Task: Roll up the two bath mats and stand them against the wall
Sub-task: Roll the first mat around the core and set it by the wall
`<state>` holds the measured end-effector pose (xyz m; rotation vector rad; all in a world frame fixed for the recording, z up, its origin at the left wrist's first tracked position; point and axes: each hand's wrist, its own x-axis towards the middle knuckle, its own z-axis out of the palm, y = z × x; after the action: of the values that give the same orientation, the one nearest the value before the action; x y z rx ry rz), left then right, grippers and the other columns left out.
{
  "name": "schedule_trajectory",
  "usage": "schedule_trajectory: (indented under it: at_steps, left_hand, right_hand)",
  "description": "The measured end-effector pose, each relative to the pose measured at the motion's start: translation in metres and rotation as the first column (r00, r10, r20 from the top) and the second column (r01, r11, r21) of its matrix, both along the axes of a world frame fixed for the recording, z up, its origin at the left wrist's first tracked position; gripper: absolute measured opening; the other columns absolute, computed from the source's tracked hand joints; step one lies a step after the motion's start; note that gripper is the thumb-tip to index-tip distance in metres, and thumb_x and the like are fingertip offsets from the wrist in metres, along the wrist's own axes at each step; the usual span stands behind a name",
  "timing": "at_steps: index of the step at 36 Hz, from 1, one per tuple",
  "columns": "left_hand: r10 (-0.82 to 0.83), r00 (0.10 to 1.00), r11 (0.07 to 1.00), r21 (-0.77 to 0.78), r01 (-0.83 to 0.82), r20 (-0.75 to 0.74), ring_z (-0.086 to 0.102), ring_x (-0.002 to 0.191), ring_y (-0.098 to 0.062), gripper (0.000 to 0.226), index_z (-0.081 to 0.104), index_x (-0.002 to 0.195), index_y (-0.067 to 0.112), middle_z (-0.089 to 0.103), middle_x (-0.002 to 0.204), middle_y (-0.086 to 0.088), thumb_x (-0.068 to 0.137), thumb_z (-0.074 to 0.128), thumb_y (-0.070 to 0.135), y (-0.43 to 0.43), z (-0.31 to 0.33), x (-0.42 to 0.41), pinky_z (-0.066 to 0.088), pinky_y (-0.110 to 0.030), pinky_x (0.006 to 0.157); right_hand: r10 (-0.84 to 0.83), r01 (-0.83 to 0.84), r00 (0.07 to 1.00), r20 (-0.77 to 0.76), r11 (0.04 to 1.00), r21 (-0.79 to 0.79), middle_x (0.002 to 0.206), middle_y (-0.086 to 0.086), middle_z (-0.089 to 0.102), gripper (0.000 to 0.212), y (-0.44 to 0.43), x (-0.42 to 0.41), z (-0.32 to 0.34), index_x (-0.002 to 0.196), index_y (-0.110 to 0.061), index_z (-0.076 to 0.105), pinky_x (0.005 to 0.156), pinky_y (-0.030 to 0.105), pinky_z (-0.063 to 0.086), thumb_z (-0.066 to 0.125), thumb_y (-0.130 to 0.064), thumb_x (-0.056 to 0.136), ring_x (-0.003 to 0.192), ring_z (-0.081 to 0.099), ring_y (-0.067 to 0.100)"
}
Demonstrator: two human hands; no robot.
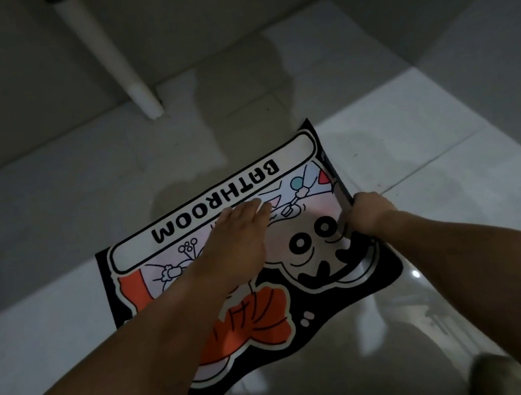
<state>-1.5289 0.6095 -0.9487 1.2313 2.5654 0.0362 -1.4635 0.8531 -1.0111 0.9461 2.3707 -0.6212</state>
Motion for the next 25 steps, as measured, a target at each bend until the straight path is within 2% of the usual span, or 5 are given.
schedule_trajectory:
  at_steps: [3,7,10,18,25]
  left_hand:
    - [-0.014,1.000,1.000,0.010,0.014,-0.017,0.016,0.144,-0.026,0.064,0.014,0.149,0.007,0.015,0.157,-0.014,0.093,0.044,0.014,-0.001,0.009,0.000,0.006,-0.038,0.117]
    - [-0.030,0.996,0.993,0.107,0.039,-0.084,0.037,0.134,-0.029,0.061,0.032,0.143,0.006,0.038,0.146,-0.013,0.085,0.052,0.010,0.005,0.020,-0.008,0.026,-0.039,0.113]
    - [0.049,0.995,0.984,0.173,-0.035,-0.082,0.033,0.137,-0.026,0.064,0.029,0.144,0.010,0.035,0.149,-0.009,0.085,0.054,0.012,0.015,0.025,-0.017,0.023,-0.036,0.114]
    - [0.119,0.988,0.979,0.174,-0.101,-0.095,0.026,0.139,-0.026,0.080,0.022,0.146,0.014,0.030,0.151,-0.008,0.081,0.066,0.029,0.047,0.045,-0.033,0.017,-0.038,0.117]
    - [0.149,0.984,0.975,0.179,-0.129,-0.100,0.052,0.112,-0.028,0.035,0.051,0.125,0.014,0.058,0.120,-0.010,0.092,0.049,0.025,0.041,0.063,-0.050,0.034,-0.036,0.098]
  right_hand:
    - [0.011,-0.008,0.997,-0.073,0.999,0.036,0.117,0.022,0.054,0.031,-0.010,-0.003,0.003,0.114,0.000,0.049,0.083,0.037,0.046,0.053,-0.015,0.086,0.104,0.056,0.037]
    - [0.106,-0.096,0.978,-0.179,0.994,0.060,0.101,0.020,0.059,0.014,-0.014,0.003,0.024,0.102,-0.006,0.041,0.067,0.036,0.042,0.044,-0.006,0.088,0.085,0.058,0.035]
    - [0.291,-0.260,0.933,-0.211,0.952,0.162,0.090,0.016,0.060,0.021,-0.013,0.006,0.048,0.095,-0.012,0.033,0.058,0.034,0.038,0.050,-0.005,0.084,0.067,0.051,0.028]
    - [0.611,-0.571,0.757,-0.231,0.791,0.220,0.086,0.006,0.052,0.023,-0.013,-0.019,0.133,0.100,-0.012,0.042,0.065,0.035,0.044,0.053,-0.007,0.081,0.082,0.057,0.031]
    - [0.768,-0.719,0.606,-0.207,0.640,0.271,0.089,0.006,0.061,0.026,0.002,-0.041,0.189,0.105,-0.020,0.049,0.067,0.038,0.050,0.058,-0.013,0.082,0.077,0.057,0.022]
